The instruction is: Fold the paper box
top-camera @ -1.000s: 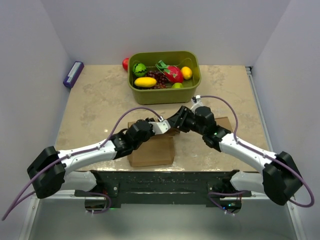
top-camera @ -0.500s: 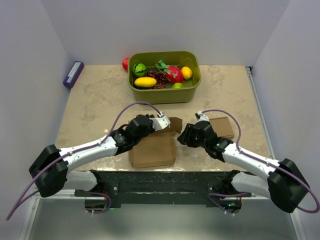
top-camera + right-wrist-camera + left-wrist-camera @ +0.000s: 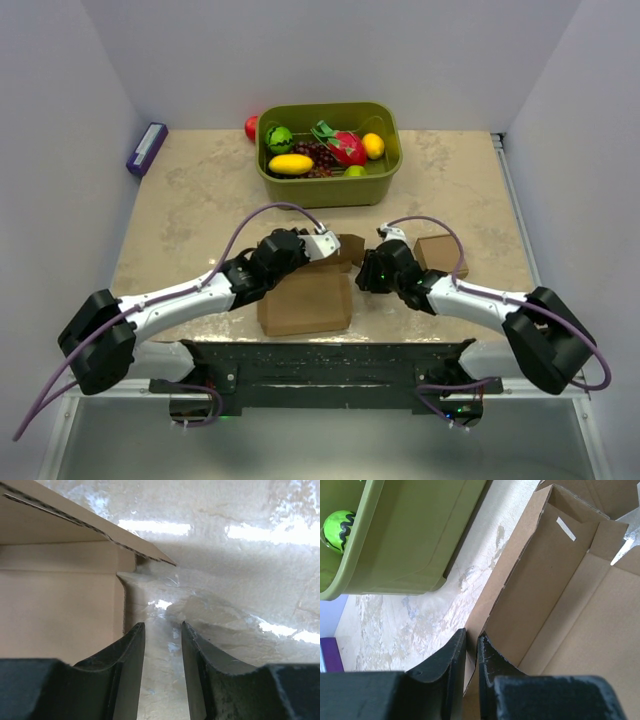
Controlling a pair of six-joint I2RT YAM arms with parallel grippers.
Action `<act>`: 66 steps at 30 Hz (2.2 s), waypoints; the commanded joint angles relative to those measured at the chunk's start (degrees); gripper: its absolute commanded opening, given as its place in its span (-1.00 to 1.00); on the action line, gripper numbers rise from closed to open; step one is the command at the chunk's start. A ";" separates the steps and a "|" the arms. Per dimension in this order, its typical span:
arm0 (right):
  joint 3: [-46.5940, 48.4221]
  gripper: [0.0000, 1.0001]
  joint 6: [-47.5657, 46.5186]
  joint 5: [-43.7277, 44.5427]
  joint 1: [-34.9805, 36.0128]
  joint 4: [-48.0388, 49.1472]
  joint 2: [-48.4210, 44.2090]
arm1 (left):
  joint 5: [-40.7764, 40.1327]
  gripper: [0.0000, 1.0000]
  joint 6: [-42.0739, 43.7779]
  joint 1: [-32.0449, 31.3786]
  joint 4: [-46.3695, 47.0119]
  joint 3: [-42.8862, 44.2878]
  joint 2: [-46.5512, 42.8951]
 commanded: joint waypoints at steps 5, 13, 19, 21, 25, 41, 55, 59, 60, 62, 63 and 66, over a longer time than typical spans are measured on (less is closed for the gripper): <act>6.77 -0.10 -3.52 1.14 0.05 5.30 4.83 | 3.14 -0.97 -2.40 -0.54 -4.73 -1.04 2.61; 9.94 -0.04 -4.40 4.04 0.05 8.45 12.66 | 3.31 -1.00 -2.84 -0.54 -5.87 -0.43 4.99; 6.44 -0.15 -5.97 5.10 0.22 15.12 11.62 | 3.84 -1.00 -3.28 -0.54 -6.67 0.28 4.82; 5.73 -0.18 -6.94 4.75 0.22 15.66 11.00 | 3.75 -1.00 -3.45 -0.71 -6.84 0.45 4.64; 4.14 -0.28 -7.21 3.26 0.31 14.53 8.45 | 4.02 -1.00 -3.98 -1.07 -6.76 0.63 5.25; -1.75 0.01 -8.17 -3.08 1.36 8.12 -12.46 | -15.73 -1.00 1.28 -4.40 -1.14 -2.44 -5.63; 1.24 0.14 -10.99 -3.43 1.28 13.29 -3.51 | -32.45 -1.00 20.27 -16.00 18.20 -11.76 -1.35; 1.06 0.14 -10.37 -1.05 1.36 16.19 0.53 | -33.42 -1.00 20.10 -18.55 17.60 -11.33 1.12; 1.50 0.13 -10.20 -1.05 1.37 16.63 3.15 | -33.42 -1.00 19.84 -18.73 17.24 -11.24 1.82; 1.68 0.09 -9.59 -1.93 1.28 19.35 5.10 | -33.25 -1.00 19.23 -19.26 16.80 -10.80 2.18; 1.59 0.07 -9.41 -1.93 1.28 20.66 6.67 | -33.07 -1.00 18.88 -19.26 16.63 -10.80 2.27; 2.73 0.00 -8.61 -2.11 1.37 22.88 8.70 | -32.46 -1.00 17.82 -19.35 15.75 -10.18 1.92</act>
